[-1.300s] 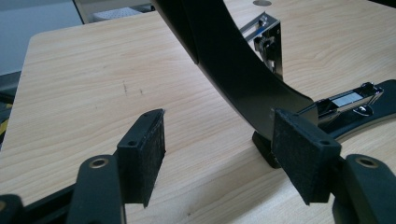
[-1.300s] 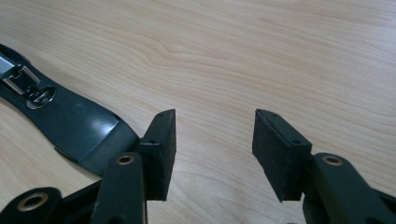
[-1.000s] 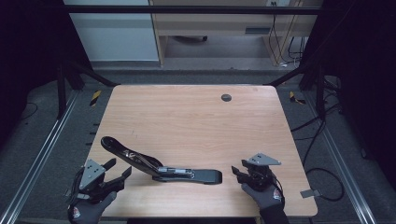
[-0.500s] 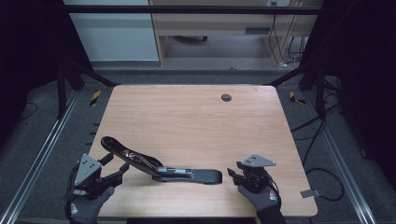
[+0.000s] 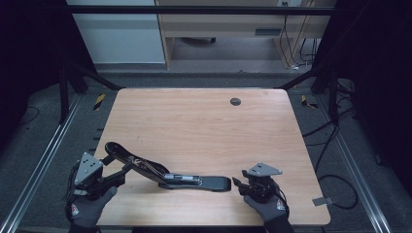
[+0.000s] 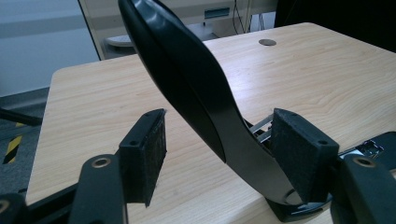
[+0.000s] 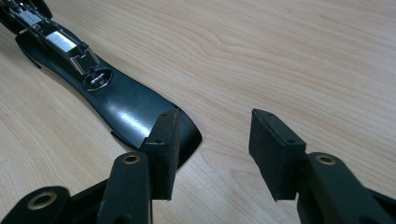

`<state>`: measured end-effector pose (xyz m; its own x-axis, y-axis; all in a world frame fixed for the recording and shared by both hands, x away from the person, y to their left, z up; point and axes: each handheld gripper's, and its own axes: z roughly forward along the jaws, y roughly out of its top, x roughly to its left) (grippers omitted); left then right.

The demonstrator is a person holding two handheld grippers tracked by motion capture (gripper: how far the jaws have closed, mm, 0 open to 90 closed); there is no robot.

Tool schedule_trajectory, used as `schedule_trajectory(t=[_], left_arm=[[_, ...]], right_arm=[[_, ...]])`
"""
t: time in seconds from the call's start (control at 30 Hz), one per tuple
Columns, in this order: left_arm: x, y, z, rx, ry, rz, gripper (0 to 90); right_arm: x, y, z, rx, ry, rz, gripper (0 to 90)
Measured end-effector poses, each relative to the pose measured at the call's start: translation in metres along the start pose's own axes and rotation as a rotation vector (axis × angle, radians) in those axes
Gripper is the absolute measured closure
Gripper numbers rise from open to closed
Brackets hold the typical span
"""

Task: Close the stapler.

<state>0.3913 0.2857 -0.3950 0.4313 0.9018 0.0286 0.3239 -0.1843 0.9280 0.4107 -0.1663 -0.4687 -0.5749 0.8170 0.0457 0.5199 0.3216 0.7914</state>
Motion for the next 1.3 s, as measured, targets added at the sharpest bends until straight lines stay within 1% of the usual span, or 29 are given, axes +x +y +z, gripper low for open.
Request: schedule_trajectory(t=[0.13,0.17,0.2,0.23,0.27,0.33,0.4,0.43,0.63,0.67,0.7,0.73,0.77,0.8,0.83,0.87,1.07,1.23,1.3], left_arm=[[0.000,0.003,0.001,-0.003,0.001,0.002,38.6],[0.000,0.004,0.001,-0.004,0.001,0.002,39.1],[-0.001,0.005,0.001,-0.004,0.001,0.002,39.9],[-0.001,0.006,0.002,-0.003,0.003,0.004,40.8],[-0.001,0.007,0.002,0.000,0.010,0.007,41.0],[-0.001,0.009,0.003,0.001,0.015,0.010,41.9],[-0.001,0.009,0.004,0.001,0.017,0.005,42.9],[0.000,0.010,0.004,0.001,0.016,0.003,43.5],[0.001,0.010,0.008,0.005,0.019,0.000,46.2],[0.001,0.010,0.008,0.006,0.019,-0.001,47.0],[0.002,0.011,0.008,0.006,0.021,-0.002,47.7],[0.002,0.011,0.008,0.007,0.020,-0.004,49.0],[0.003,0.011,0.008,0.006,0.019,-0.006,49.7],[0.003,0.011,0.008,0.006,0.016,-0.009,50.1],[0.003,0.010,0.008,0.004,0.015,-0.010,50.3],[0.003,0.010,0.008,0.004,0.014,-0.010,50.5],[0.004,0.010,0.008,0.005,0.009,-0.017,51.2],[0.004,0.010,0.008,0.008,0.005,-0.027,51.9],[0.004,0.010,0.008,0.009,0.005,-0.028,52.0]], right_arm=[[0.003,0.000,0.001,0.006,0.006,-0.009,53.6],[0.004,0.000,0.001,0.010,0.007,-0.005,53.7],[0.005,0.000,0.002,0.010,0.009,-0.013,53.8],[0.006,0.001,0.002,0.009,0.011,-0.007,53.8],[0.006,0.000,0.003,0.003,0.011,-0.020,54.1],[0.008,0.001,0.004,0.009,0.019,-0.011,54.8],[0.010,0.001,0.005,0.009,0.018,-0.018,55.8],[0.010,0.002,0.005,0.010,0.025,-0.021,56.5],[0.015,0.003,0.007,0.026,0.040,-0.019,63.1],[0.015,0.003,0.009,0.025,0.043,-0.030,64.2],[0.017,0.003,0.009,0.032,0.049,-0.018,65.2],[0.017,0.004,0.010,0.036,0.048,-0.018,66.7],[0.017,0.003,0.011,0.033,0.051,-0.025,67.6],[0.018,0.004,0.011,0.035,0.051,-0.022,68.7],[0.018,0.003,0.012,0.036,0.047,-0.030,70.8],[0.019,0.004,0.012,0.037,0.054,-0.020,72.3],[0.020,0.004,0.014,0.038,0.060,-0.012,81.8],[0.023,0.003,0.018,0.059,0.067,-0.003,86.2],[0.023,0.003,0.022,0.065,0.070,-0.009,87.5]])
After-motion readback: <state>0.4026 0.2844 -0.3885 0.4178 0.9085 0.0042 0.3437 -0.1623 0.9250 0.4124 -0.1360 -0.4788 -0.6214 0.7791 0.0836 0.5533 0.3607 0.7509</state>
